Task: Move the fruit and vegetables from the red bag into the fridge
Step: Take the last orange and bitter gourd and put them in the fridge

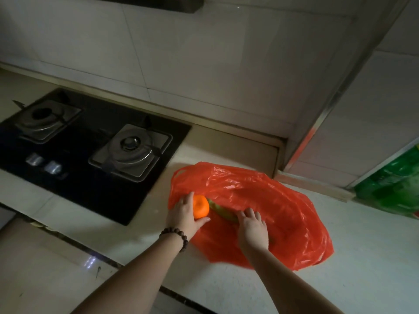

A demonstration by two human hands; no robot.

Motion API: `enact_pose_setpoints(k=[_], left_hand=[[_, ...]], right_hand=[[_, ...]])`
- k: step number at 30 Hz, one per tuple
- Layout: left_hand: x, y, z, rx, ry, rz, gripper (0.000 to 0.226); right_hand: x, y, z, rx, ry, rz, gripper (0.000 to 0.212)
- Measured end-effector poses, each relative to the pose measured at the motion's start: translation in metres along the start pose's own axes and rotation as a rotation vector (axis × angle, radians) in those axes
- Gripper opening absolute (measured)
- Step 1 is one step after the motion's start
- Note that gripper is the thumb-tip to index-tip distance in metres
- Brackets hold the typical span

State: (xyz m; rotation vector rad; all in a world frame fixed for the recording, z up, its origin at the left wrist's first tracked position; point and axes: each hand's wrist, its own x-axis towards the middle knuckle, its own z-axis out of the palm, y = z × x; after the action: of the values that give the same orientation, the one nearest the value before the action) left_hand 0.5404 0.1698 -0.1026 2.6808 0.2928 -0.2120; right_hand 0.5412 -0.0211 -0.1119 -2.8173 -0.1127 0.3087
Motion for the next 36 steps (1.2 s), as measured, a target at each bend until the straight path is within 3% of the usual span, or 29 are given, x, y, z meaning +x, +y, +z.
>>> enact_pose_setpoints(k=[11,17,26,36], left_hand=[[-0.019,0.008,-0.043,-0.129,0.147,0.153,0.095],[-0.043,0.016,-0.068,-0.181,0.25,0.129,0.094],[-0.099,-0.022,-0.117,-0.32,0.511,-0.094,0.088],[-0.207,-0.111,-0.167,-0.316,0.776,-0.427,0.085]], right_hand=[[-0.019,-0.009,-0.046,0.107,0.212,-0.053,0.023],[-0.032,-0.024,-0.078,0.15,0.321,-0.169,0.024],[-0.028,-0.09,-0.101,0.214,0.314,-0.503,0.022],[-0.054,-0.232,-0.074,0.236,0.157,-0.892,0.032]])
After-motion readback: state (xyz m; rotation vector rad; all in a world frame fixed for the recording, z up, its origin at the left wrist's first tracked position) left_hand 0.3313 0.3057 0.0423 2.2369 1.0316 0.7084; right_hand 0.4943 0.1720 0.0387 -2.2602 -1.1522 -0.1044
